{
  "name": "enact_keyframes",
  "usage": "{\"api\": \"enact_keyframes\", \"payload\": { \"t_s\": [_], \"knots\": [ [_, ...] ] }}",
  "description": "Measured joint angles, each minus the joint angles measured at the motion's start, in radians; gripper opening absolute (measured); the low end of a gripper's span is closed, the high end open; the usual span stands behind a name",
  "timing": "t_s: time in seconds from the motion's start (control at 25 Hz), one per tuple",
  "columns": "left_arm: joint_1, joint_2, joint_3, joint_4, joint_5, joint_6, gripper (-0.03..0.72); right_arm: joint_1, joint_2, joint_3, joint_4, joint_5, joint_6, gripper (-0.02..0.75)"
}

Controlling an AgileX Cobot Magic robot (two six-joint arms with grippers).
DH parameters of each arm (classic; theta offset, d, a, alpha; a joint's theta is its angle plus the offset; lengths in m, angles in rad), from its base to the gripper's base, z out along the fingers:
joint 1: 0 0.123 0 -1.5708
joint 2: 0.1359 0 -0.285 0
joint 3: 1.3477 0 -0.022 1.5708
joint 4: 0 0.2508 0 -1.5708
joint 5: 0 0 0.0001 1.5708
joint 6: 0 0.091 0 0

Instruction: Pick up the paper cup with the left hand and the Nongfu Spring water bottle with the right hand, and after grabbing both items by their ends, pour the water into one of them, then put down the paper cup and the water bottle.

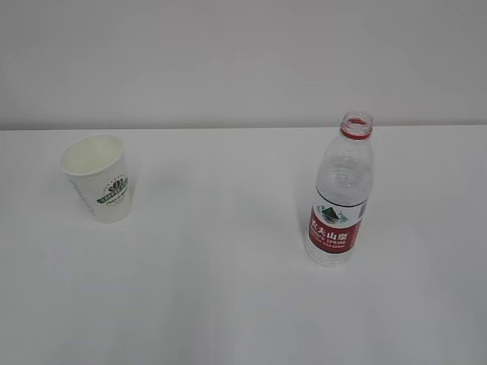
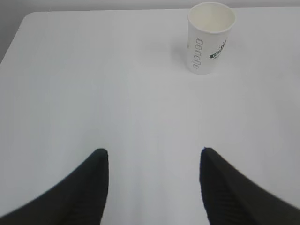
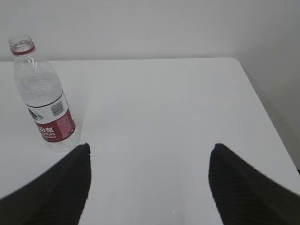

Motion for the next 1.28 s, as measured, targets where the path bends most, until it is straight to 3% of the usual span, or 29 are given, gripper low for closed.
{"api": "enact_keyframes", "payload": {
  "t_s": [0.52,1.28],
  "knots": [
    [0.000,0.165,-0.016,0.000,-0.284,0.000,0.450,0.000,0.185,-0.024,0.062,-0.173,0.000,0.587],
    [0.000,0.522,-0.016,0.000,-0.637,0.000,0.450,0.000,0.415,-0.024,0.067,-0.414,0.000,0.587]
  ]
}}
